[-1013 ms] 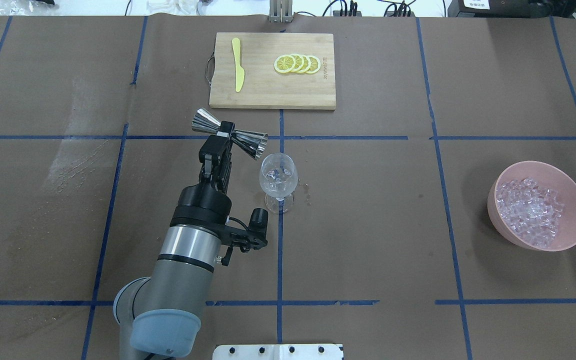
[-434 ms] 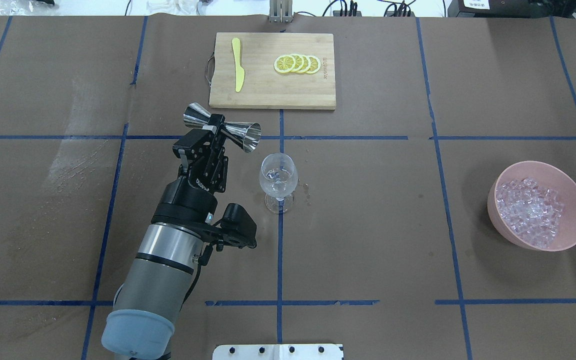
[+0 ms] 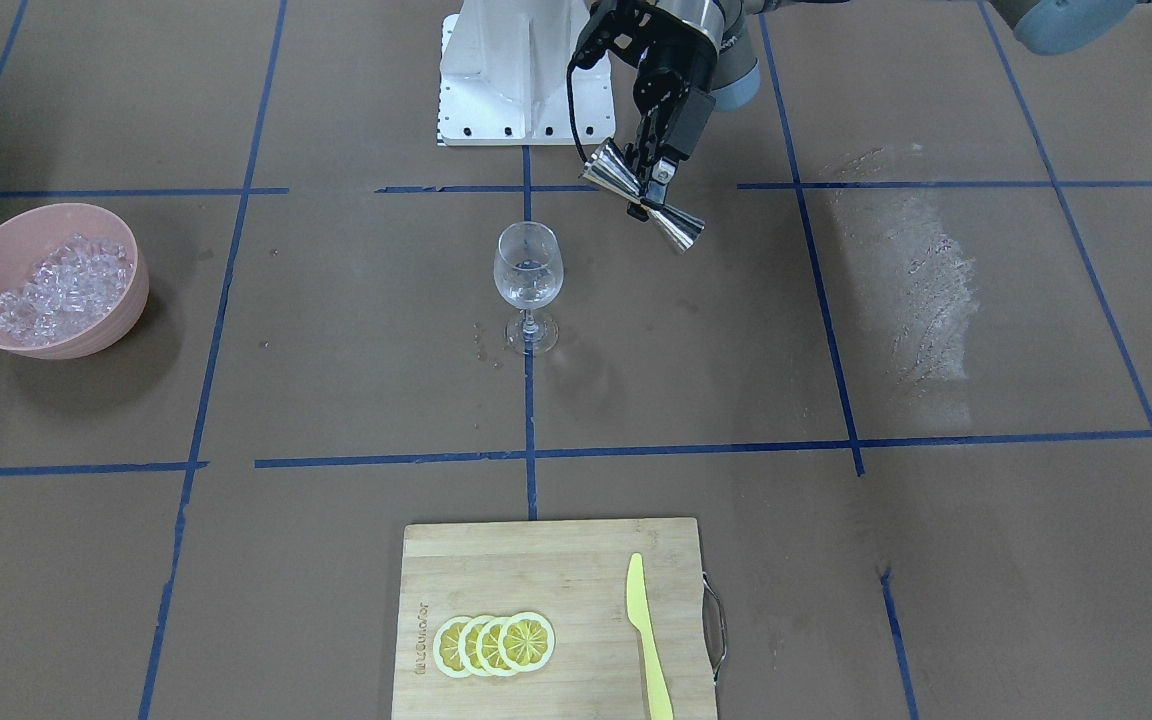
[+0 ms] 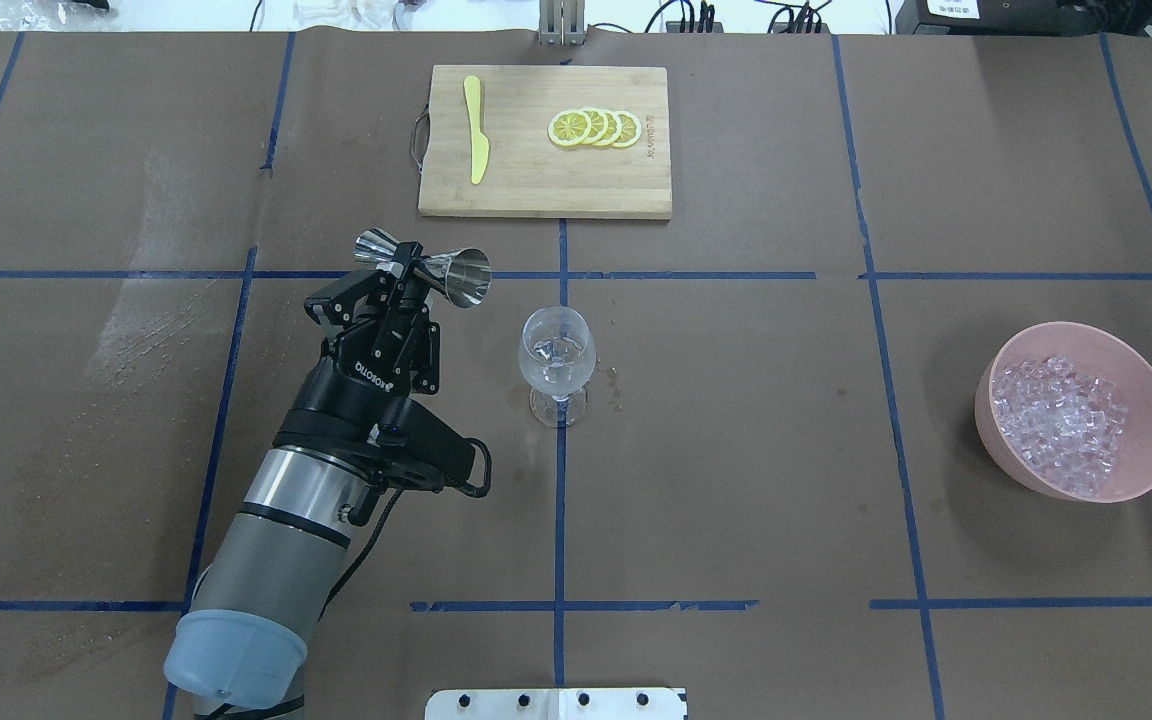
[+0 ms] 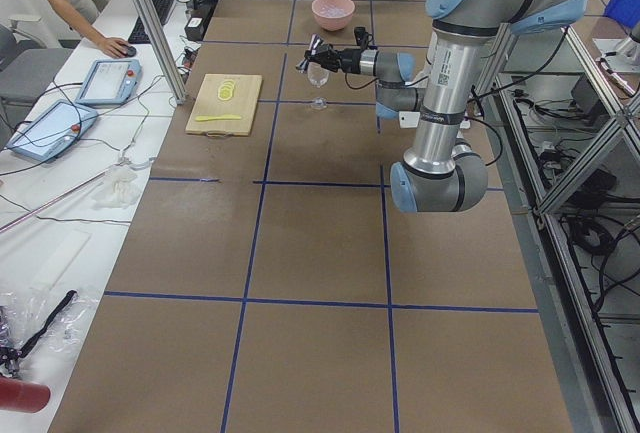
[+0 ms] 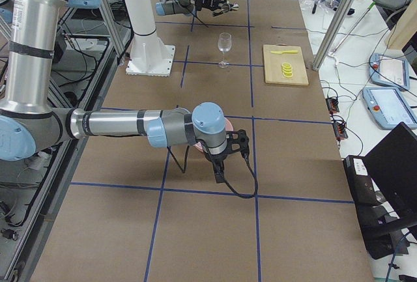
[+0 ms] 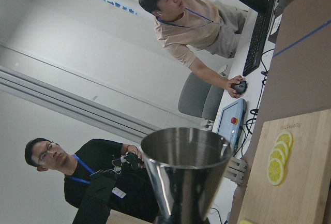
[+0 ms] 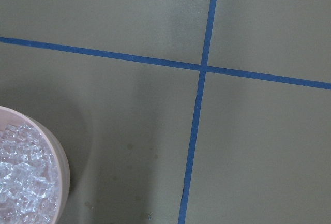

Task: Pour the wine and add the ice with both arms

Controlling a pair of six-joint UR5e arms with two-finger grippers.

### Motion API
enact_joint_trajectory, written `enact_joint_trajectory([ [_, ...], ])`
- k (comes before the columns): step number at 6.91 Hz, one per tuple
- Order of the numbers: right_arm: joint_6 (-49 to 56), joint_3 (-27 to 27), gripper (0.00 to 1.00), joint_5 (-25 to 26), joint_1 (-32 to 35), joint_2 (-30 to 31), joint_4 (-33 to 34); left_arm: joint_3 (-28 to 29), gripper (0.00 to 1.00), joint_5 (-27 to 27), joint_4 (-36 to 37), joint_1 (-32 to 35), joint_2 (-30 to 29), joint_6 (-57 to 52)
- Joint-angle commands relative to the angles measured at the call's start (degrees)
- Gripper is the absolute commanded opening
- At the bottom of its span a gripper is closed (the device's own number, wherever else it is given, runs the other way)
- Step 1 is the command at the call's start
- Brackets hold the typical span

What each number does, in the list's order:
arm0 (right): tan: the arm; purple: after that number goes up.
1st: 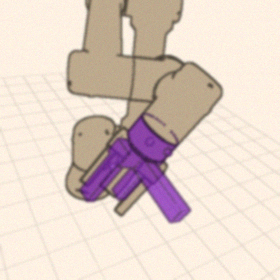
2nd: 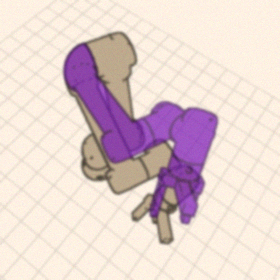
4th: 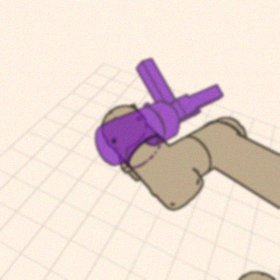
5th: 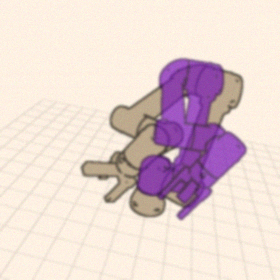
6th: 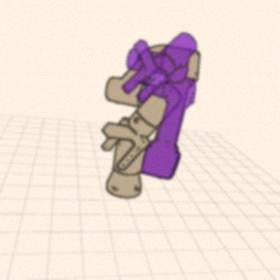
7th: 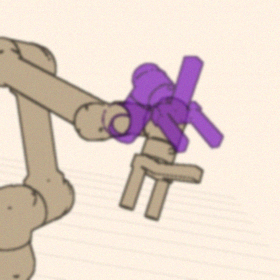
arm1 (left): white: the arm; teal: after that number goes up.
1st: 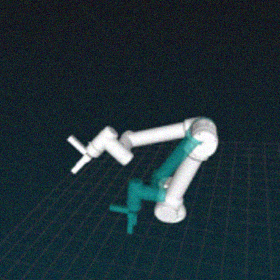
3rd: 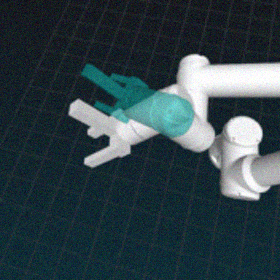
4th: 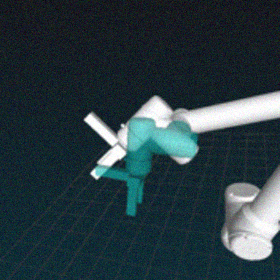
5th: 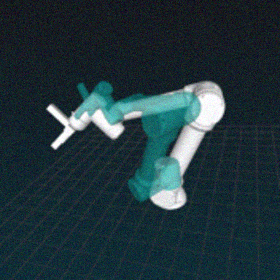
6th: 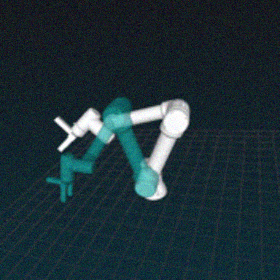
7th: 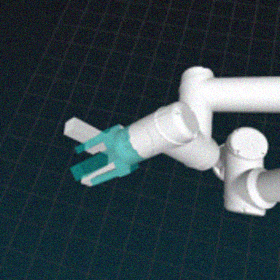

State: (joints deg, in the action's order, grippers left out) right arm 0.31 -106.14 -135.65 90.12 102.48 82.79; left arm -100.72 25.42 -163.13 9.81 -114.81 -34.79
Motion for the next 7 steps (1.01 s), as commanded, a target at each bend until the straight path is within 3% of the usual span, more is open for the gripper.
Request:
enact_joint_trajectory([
  [1, 0.04, 0.49, 1.0, 0.03, -0.03, -0.18, 0.0, -0.01, 0.0, 3.65, -0.09, 0.21, 3.26, 15.98],
  [3, 0.13, 0.58, 1.0, 0.04, -0.03, -0.35, -0.09, -0.27, 0.0, 11.18, -0.17, 2.65, 5.98, 31.45],
  [5, 0.21, 0.32, 1.0, 0.04, -0.03, -0.27, -0.09, -6.04, 0.0, 19.89, -0.26, 7.66, 14.67, 39.33],
  [7, 0.21, 0.14, 1.0, 0.04, -0.03, -0.18, -0.09, -6.42, 0.0, 20.8, 0.0, 9.17, 20.3, 45.56],
])
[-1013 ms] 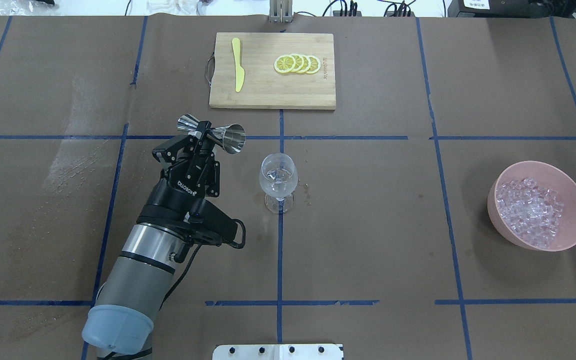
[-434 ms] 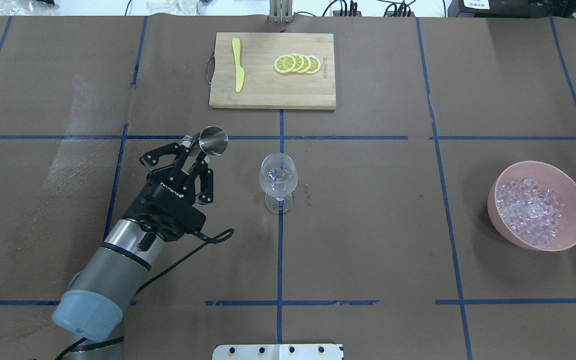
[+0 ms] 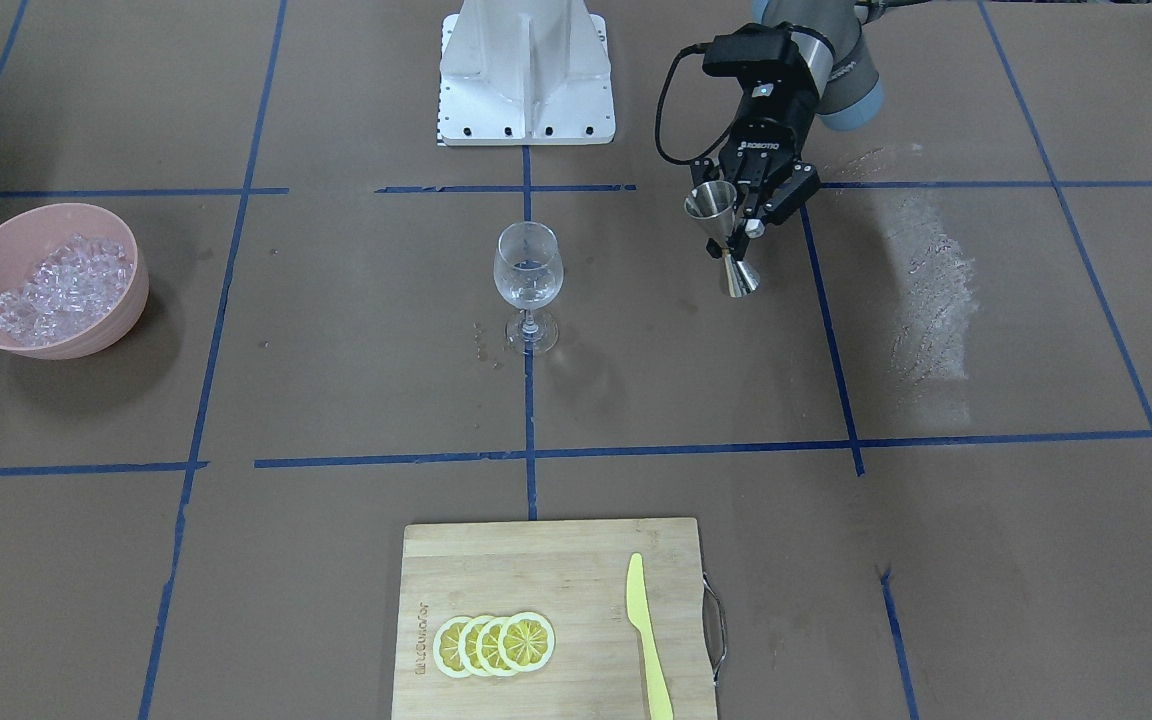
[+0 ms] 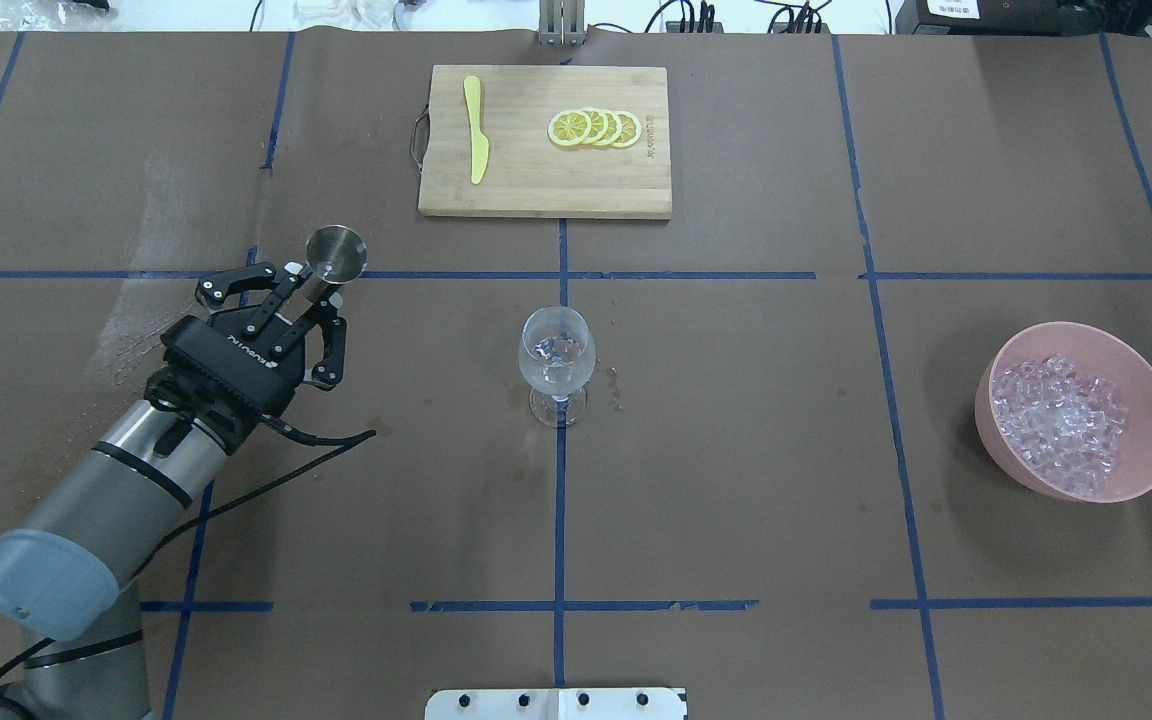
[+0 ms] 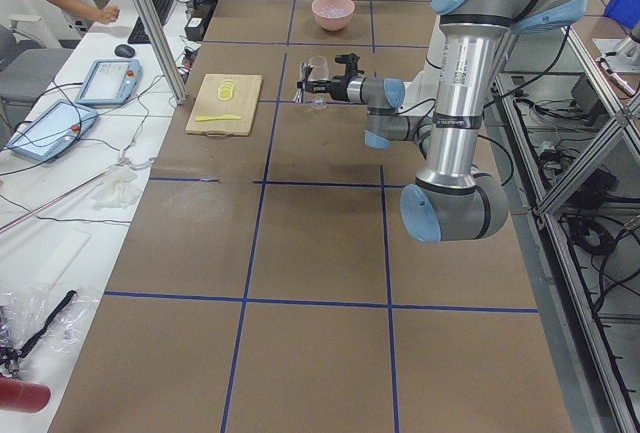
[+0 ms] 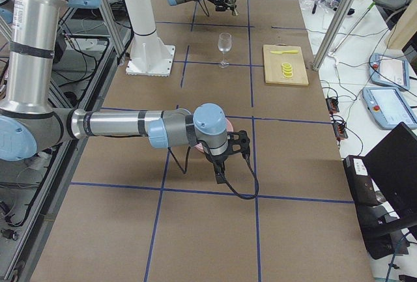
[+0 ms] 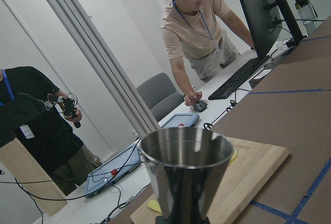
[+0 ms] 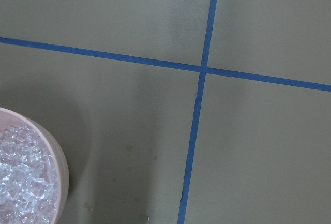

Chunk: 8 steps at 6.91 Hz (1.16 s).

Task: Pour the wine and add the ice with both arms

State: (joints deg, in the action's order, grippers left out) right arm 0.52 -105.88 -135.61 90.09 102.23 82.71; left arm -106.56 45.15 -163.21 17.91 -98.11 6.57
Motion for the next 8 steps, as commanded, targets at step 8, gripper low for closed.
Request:
enact_joint_trajectory([
  [8, 0.18, -0.3, 1.0, 0.0, 0.0, 0.16, -0.09, 9.96, 0.0, -4.62, -1.68, 0.37, 12.68, 50.7],
])
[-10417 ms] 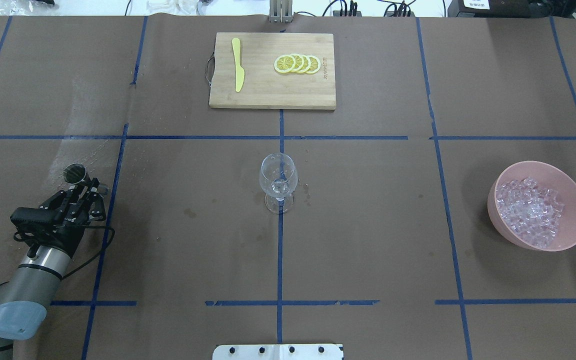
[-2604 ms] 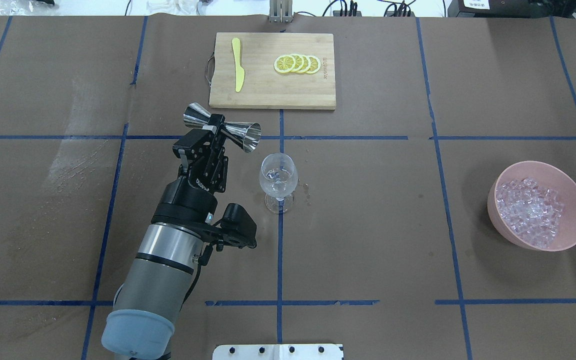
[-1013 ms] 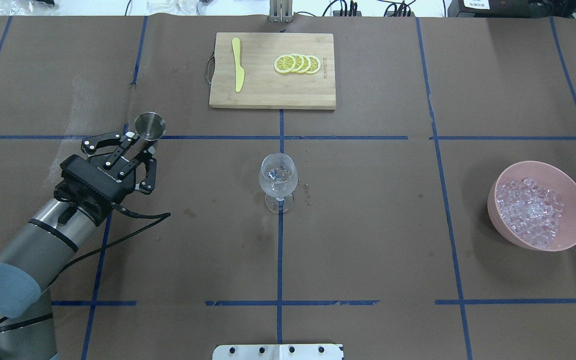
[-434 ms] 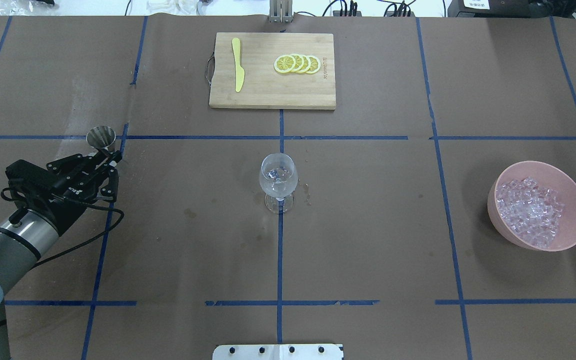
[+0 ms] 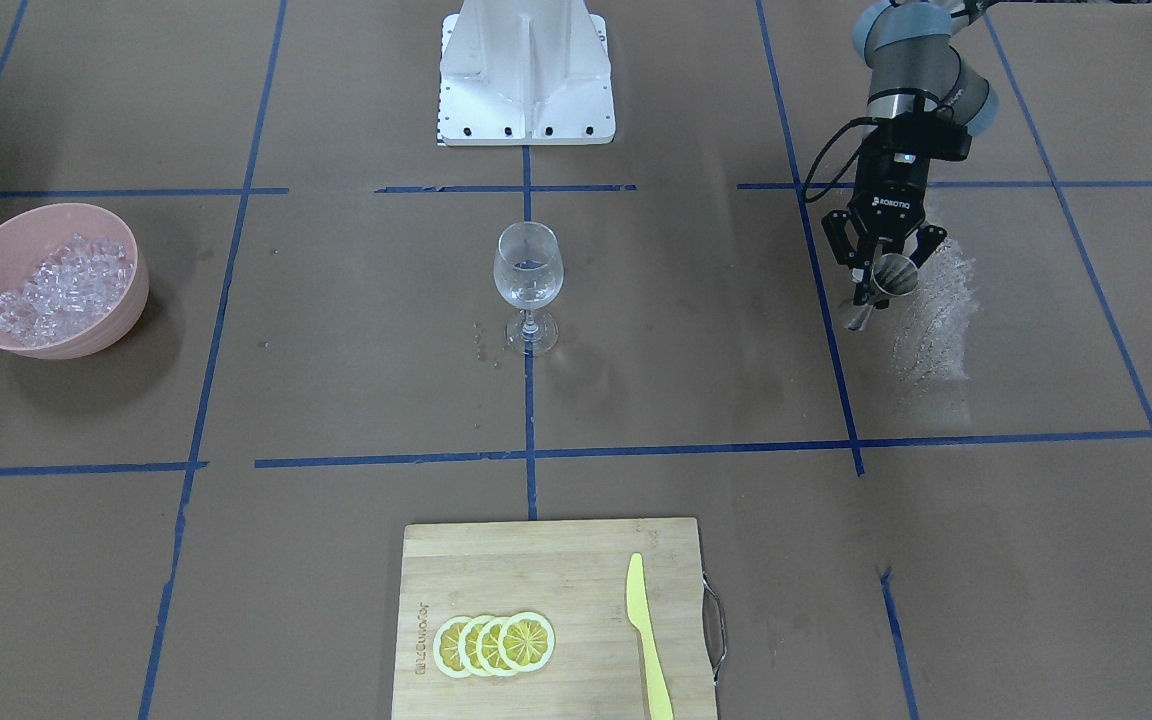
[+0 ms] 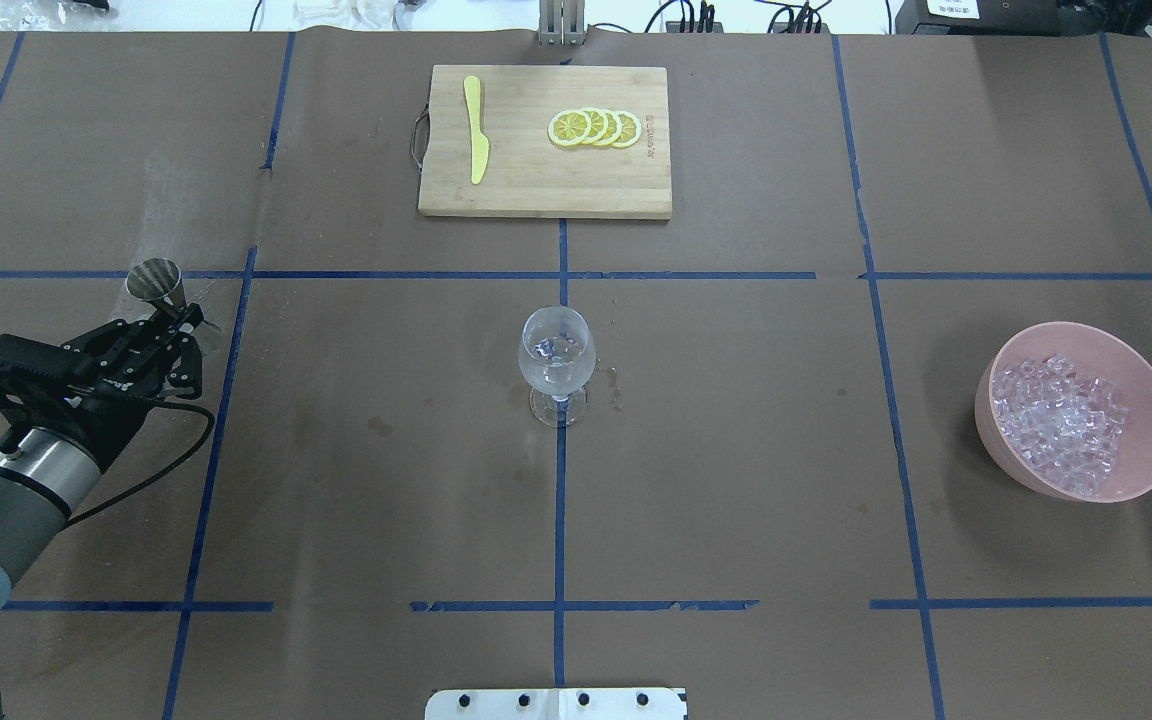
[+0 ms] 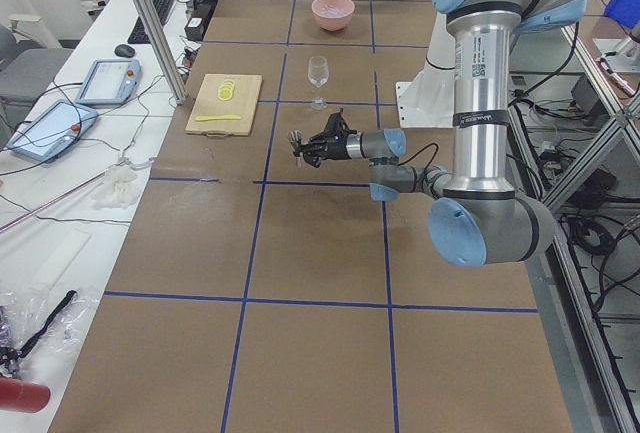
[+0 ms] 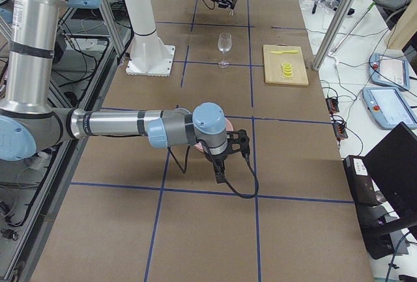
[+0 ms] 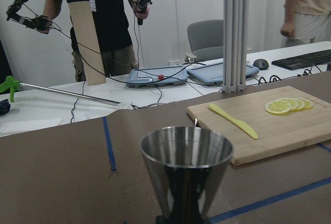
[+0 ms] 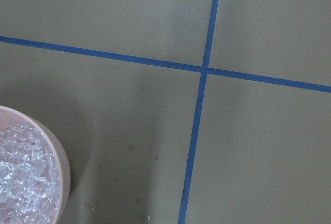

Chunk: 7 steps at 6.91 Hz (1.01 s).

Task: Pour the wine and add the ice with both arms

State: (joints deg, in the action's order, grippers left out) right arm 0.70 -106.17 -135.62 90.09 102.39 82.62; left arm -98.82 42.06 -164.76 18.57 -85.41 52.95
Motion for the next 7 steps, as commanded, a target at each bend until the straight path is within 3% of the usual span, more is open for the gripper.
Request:
enact_joint_trajectory([
  [1, 0.0, -0.09, 1.0, 0.01, 0.0, 0.0, 0.0, 4.14, 0.0, -3.11, -0.13, -0.55, -0.11, 6.01],
  [4, 0.0, -0.09, 1.0, 0.01, 0.0, -0.09, 0.0, 7.05, 0.0, -3.3, -0.13, -2.47, -0.28, 8.74],
  [7, 0.0, -0.09, 1.0, 0.01, 0.0, 0.0, 0.0, 8.03, 0.0, -6.91, -0.13, -6.26, -0.28, 8.84],
])
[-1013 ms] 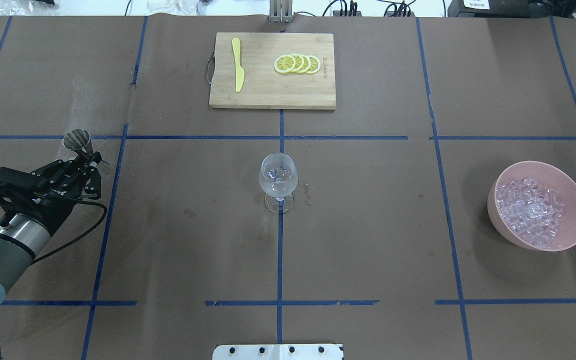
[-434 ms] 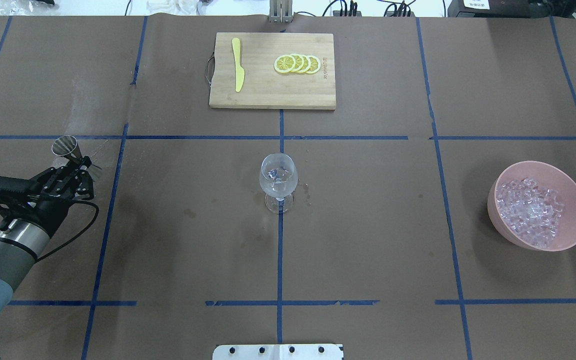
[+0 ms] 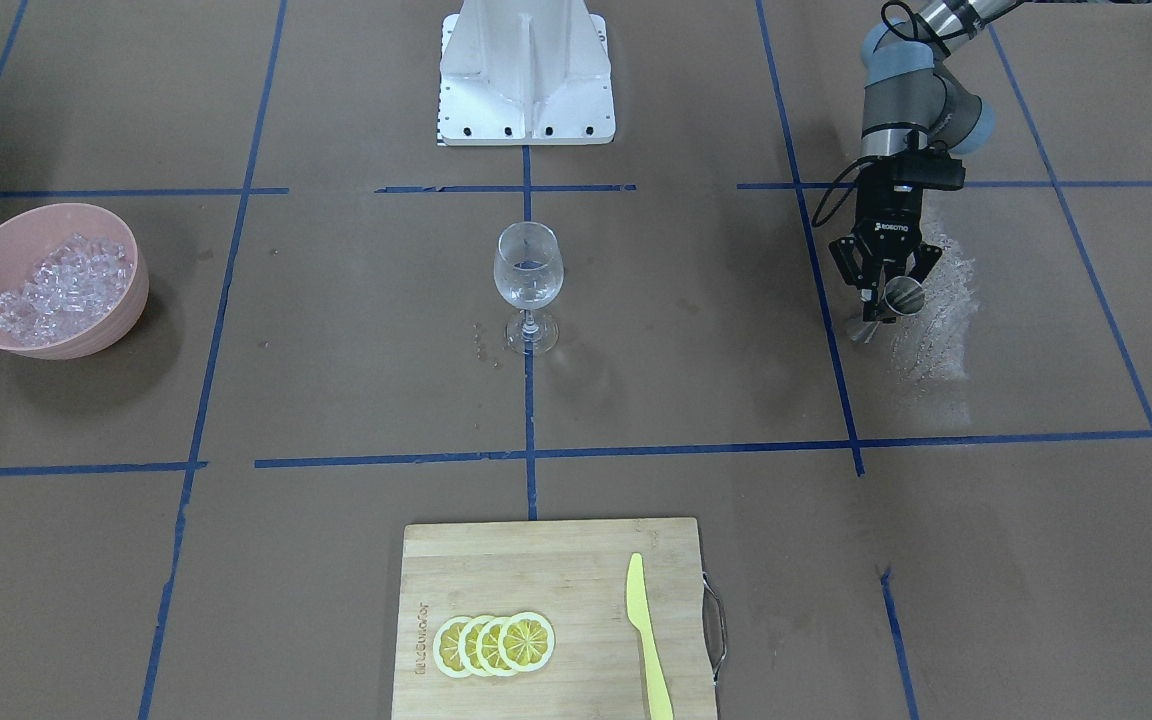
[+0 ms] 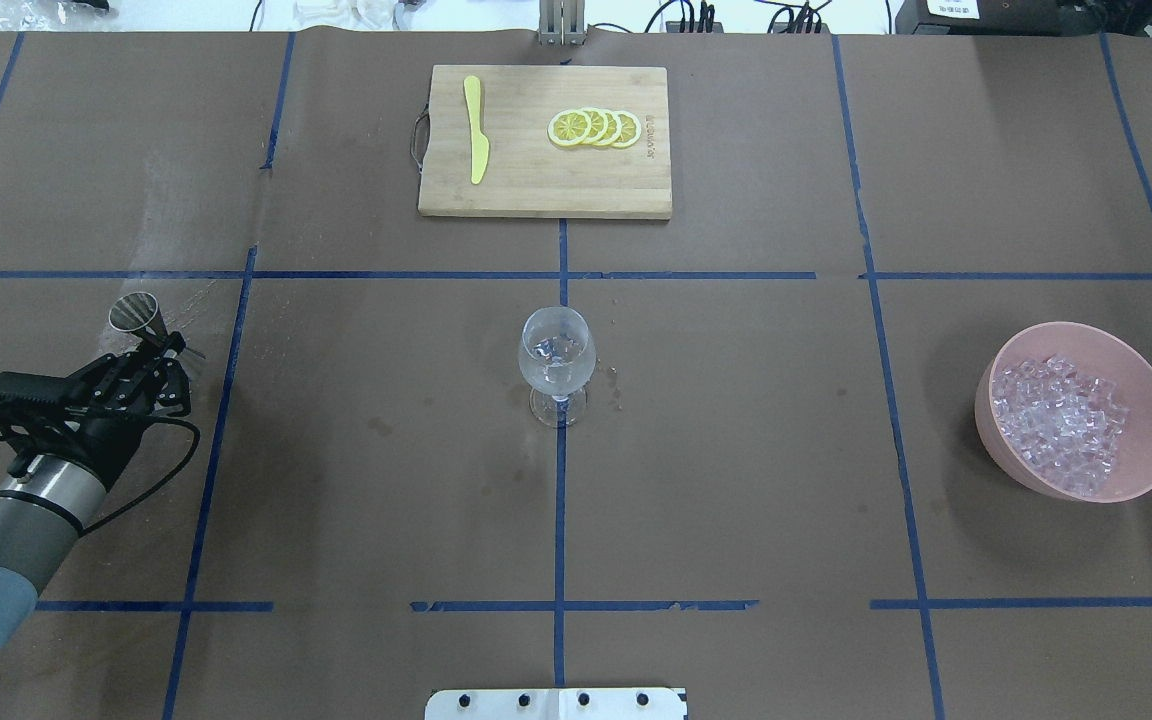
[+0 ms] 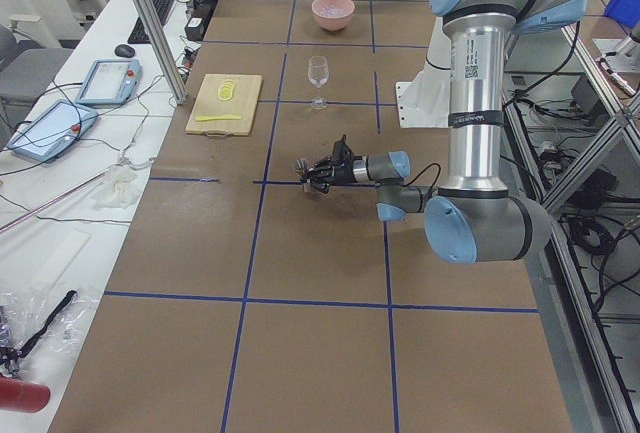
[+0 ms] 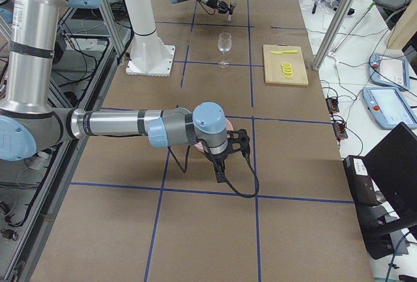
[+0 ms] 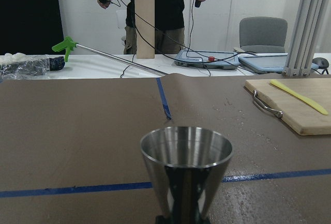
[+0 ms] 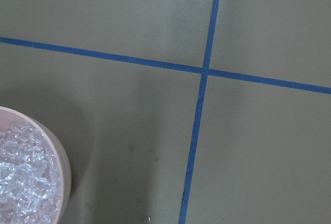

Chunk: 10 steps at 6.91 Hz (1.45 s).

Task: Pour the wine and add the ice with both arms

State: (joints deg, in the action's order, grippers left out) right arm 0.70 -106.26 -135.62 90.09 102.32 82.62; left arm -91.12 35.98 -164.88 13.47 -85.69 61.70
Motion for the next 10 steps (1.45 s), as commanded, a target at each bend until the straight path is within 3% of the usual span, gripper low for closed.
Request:
enact_joint_trajectory([
  [1, 0.0, 0.0, 1.0, 0.0, 0.0, 0.07, 0.0, 0.42, 0.0, -0.91, 0.0, -1.69, -0.01, 0.26],
  [4, 0.0, 0.0, 1.0, 0.0, 0.0, 0.07, 0.0, 1.3, 0.08, -2.14, 0.0, -3.01, -0.01, 1.49],
  [5, 0.0, 0.0, 1.0, 0.0, 0.0, 0.07, 0.0, 1.3, 0.19, -2.23, 0.0, -3.01, -0.01, 1.49],
  [7, 0.0, 0.0, 1.0, 0.0, 0.0, 0.07, 0.0, 1.3, 0.64, -2.23, -0.09, -3.18, -0.01, 1.49],
  [9, 0.0, 0.0, 1.0, 0.0, 0.0, 0.07, 0.0, 1.21, 0.98, -3.37, 0.0, -3.27, -0.01, 1.49],
  [10, 0.0, 0.0, 1.0, 0.0, 0.0, -0.02, 0.0, 0.78, 0.99, -4.59, -0.09, -3.27, 0.08, 1.49],
])
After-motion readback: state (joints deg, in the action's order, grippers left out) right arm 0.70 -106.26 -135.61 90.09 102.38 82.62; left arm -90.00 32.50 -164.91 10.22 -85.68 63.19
